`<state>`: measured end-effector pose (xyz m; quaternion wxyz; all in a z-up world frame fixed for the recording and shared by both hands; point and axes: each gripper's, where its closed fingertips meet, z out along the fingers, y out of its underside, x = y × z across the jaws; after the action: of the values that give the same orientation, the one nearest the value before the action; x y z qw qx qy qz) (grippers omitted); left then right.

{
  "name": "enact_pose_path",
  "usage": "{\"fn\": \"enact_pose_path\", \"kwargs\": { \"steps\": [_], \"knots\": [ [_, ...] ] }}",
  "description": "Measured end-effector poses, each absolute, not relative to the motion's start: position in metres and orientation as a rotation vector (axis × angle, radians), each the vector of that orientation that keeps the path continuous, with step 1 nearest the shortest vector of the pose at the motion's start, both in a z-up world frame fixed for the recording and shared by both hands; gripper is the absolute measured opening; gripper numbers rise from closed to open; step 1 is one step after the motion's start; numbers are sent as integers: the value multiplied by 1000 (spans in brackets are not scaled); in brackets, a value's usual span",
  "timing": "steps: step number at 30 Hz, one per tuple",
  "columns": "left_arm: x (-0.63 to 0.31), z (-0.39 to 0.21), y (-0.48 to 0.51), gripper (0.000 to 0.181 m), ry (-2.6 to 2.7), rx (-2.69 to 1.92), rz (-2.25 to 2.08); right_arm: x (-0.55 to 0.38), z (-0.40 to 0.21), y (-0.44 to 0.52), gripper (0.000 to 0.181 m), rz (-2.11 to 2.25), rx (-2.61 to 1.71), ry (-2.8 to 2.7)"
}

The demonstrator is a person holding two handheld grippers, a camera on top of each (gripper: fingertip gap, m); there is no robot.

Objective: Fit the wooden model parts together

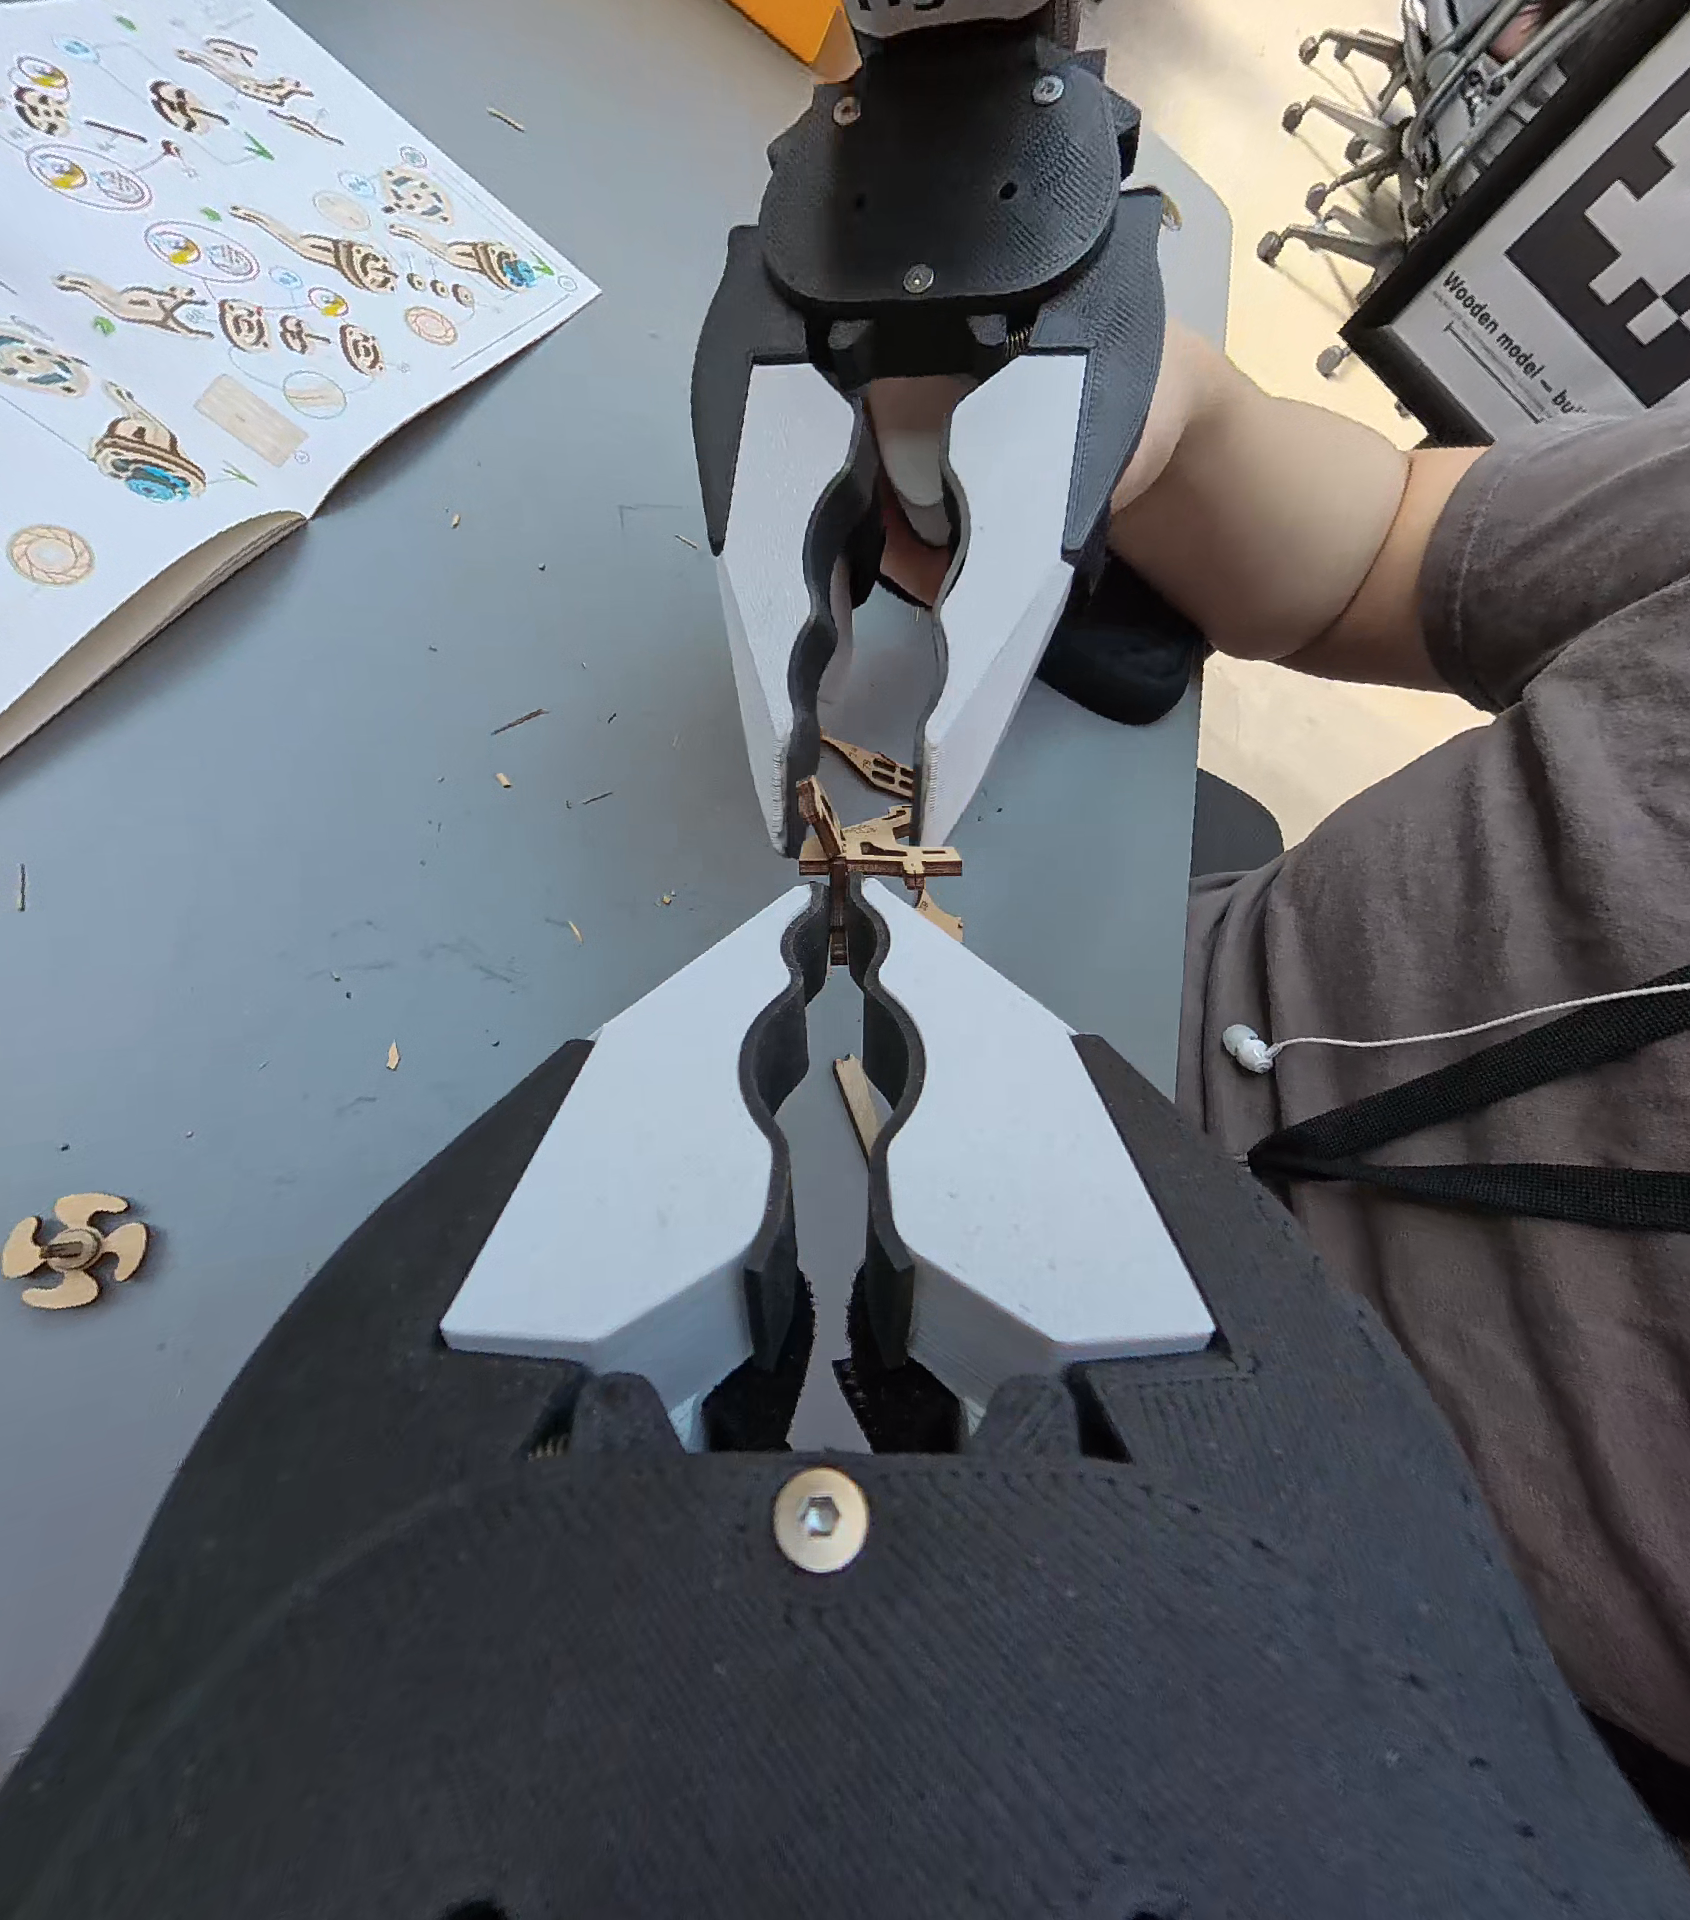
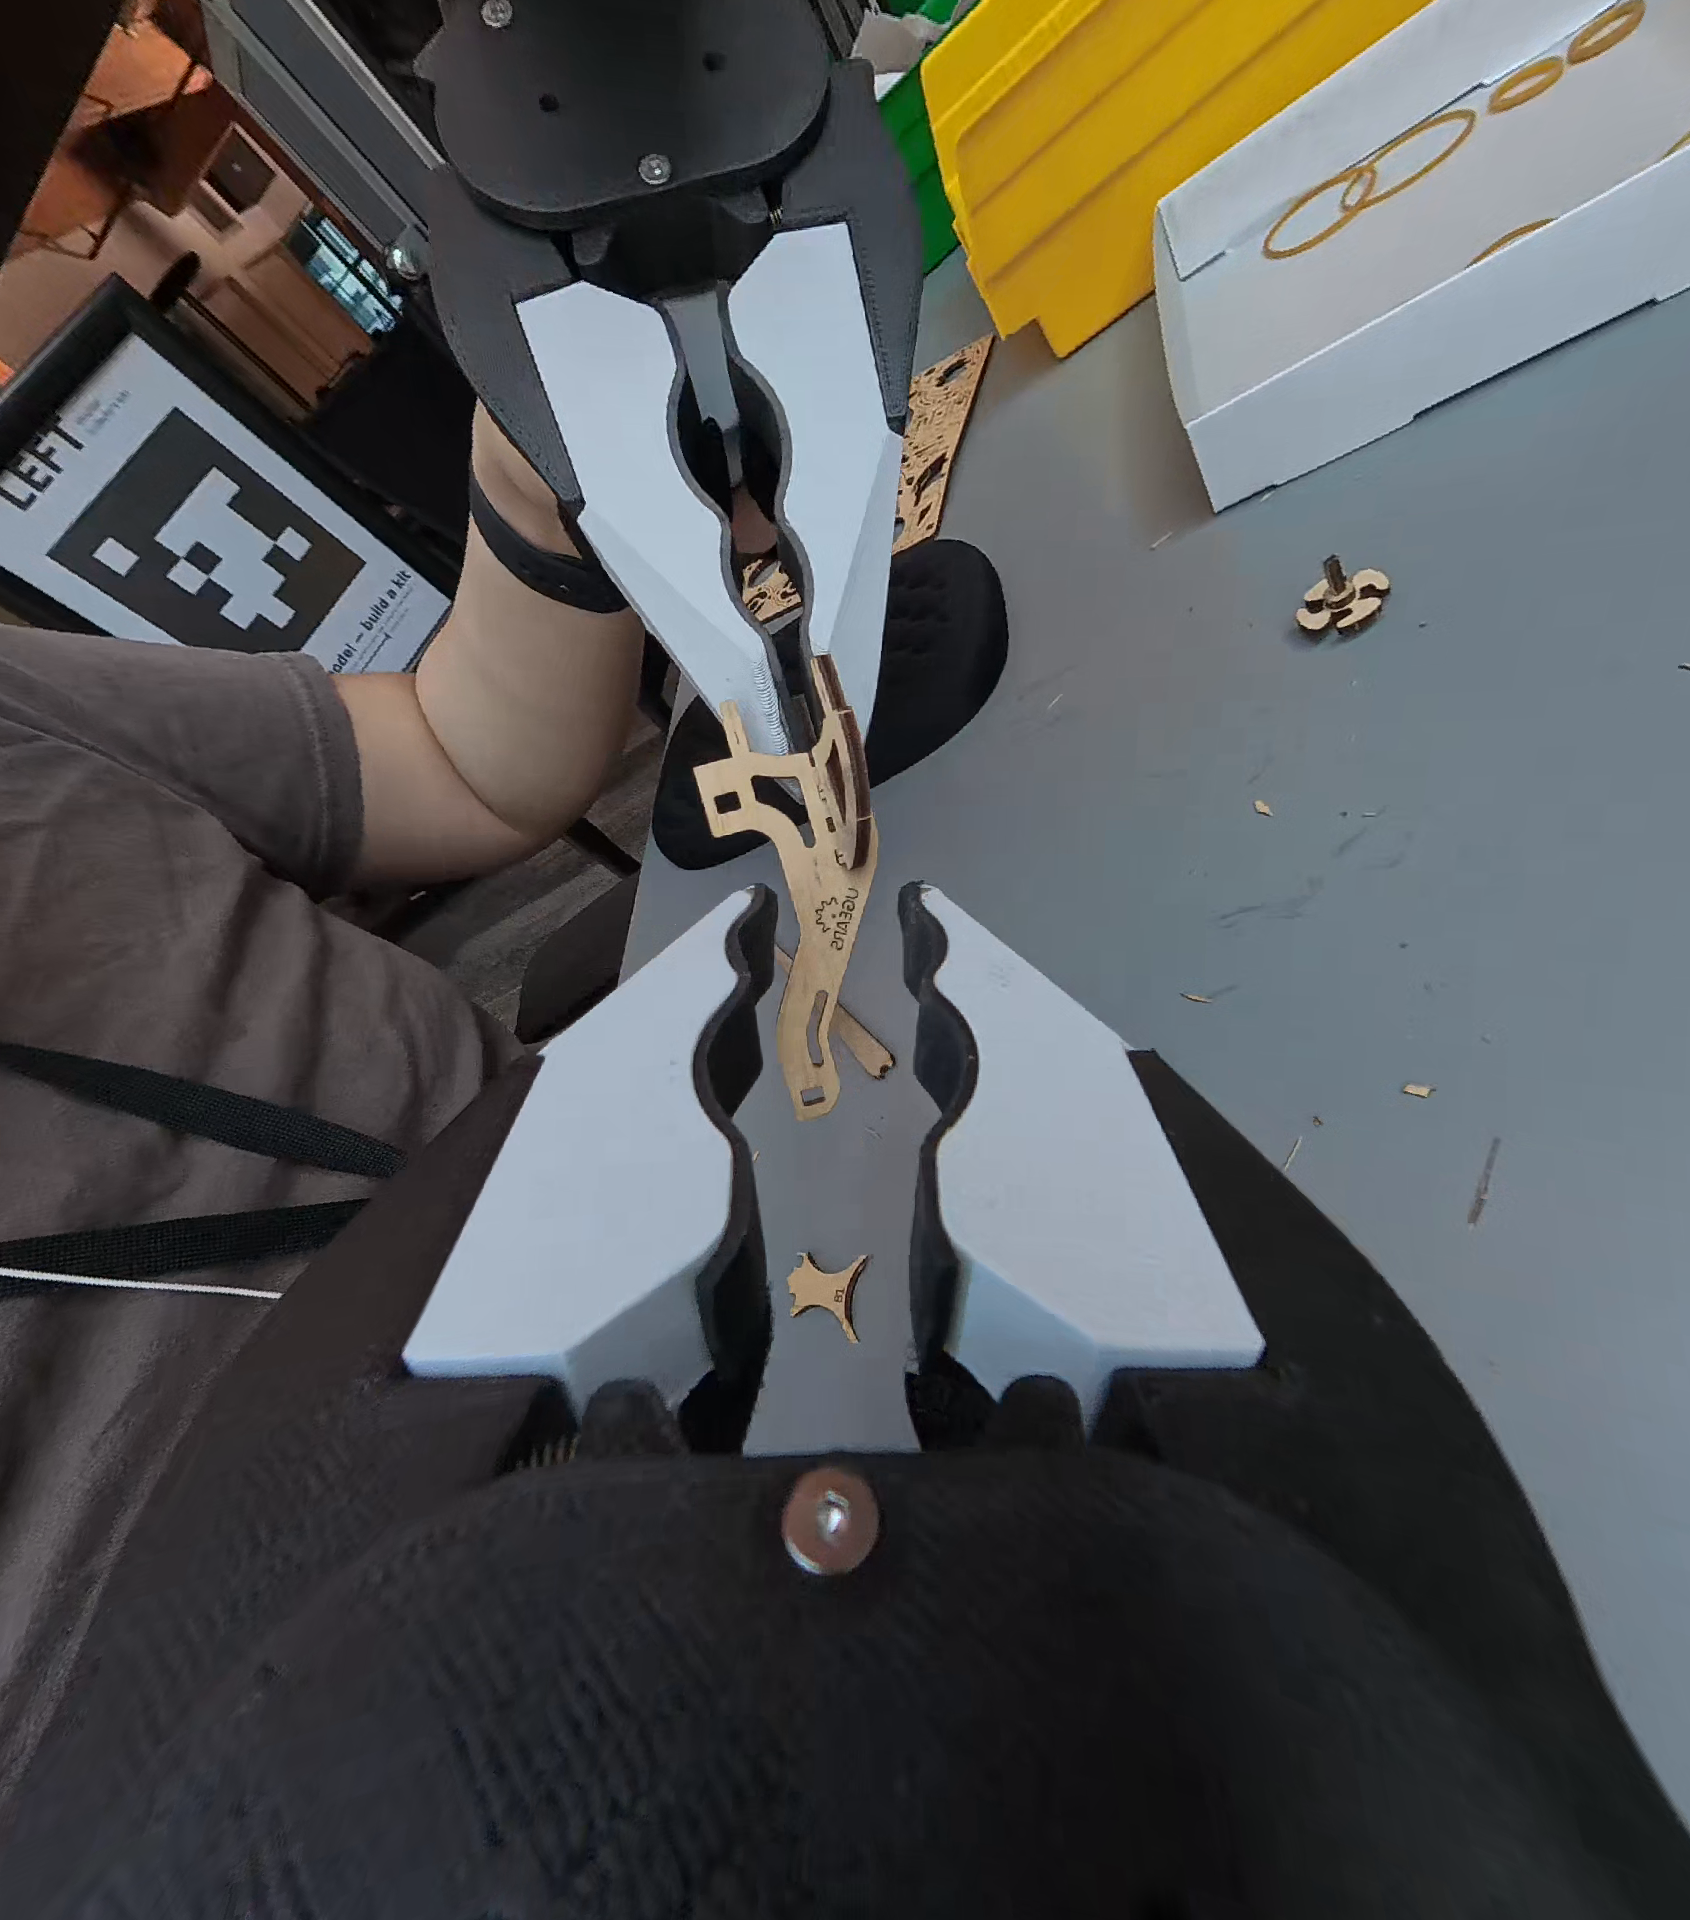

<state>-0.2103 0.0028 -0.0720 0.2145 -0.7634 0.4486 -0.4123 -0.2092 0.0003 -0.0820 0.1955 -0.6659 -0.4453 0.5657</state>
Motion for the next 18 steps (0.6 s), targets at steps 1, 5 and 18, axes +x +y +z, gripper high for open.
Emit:
{"fn": "enact_pose_path", "kwargs": {
  "steps": [1, 5, 18],
  "knots": [
    [-209, -71, 3, 0, 1241, -2119, -1154, -209, -82, -3, 13, 1611, -1865, -1258],
    [-205, -63, 11, 2, 1177, -2086, -1200, -207, -78, 0, 12, 1666, -1870, -1191],
    [-199, -37, 29, 6, 700, -1705, -1640, -205, -52, 19, 12, 1836, -1778, -890]
  ]
}}
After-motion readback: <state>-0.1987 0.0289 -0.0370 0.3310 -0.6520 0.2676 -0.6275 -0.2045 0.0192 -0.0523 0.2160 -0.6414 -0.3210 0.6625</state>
